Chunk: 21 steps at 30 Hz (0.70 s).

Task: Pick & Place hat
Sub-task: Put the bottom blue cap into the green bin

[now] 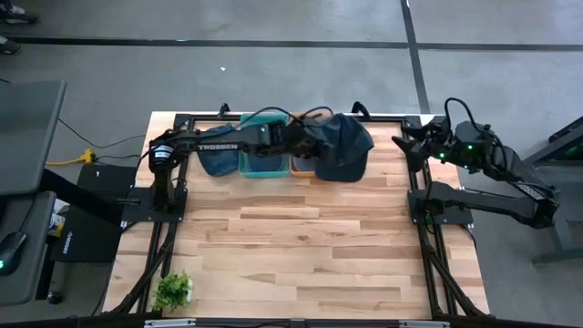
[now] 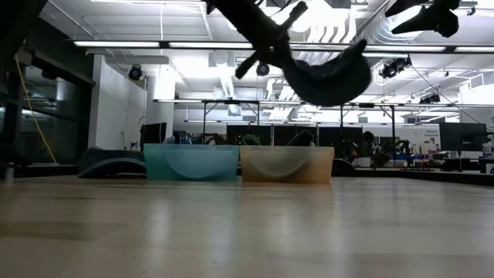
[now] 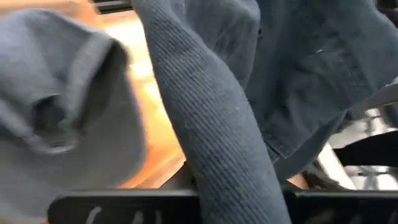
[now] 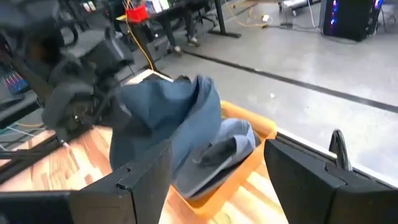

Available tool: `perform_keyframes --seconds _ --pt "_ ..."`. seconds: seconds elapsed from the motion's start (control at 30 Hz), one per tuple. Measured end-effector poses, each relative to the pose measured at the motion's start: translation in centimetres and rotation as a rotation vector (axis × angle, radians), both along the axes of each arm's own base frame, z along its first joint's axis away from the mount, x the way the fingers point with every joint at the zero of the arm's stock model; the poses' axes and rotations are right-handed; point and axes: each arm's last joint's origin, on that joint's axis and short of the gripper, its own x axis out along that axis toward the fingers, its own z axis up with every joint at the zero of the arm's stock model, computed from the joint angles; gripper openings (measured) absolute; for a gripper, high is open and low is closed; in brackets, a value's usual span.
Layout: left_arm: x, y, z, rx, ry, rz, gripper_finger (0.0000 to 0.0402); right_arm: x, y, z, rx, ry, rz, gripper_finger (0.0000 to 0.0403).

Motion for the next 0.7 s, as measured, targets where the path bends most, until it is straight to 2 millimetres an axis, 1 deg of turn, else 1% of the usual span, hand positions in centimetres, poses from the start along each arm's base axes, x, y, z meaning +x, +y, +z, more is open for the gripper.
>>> perform_keyframes --seconds 0.27,0.33,0.43,0.53,0.7 --pt "-3.0 1.6 3.1 0.059 0.012 0.010 0.0006 -0.1 0.0 -0.4 0.029 0.026 -0.005 0.0249" --pt "-4.1 1.8 3.4 0.061 0.068 0.003 0.0006 -0.1 0.0 -0.4 0.030 0.028 -0.005 0.0249" --pt "-5.3 2.3 4.1 0.073 0.097 0.007 0.0006 -0.1 0.0 -0.4 0.031 0.031 -0.005 0.0249" --pt "-6.5 2.8 4.1 0.069 0.176 0.015 0.0006 -0.1 0.1 -0.5 0.034 0.037 -0.005 0.0249" --pt "-8.2 4.3 4.0 0.059 0.270 0.041 0.0006 -0.2 0.1 -0.6 0.040 0.053 -0.005 0.0249"
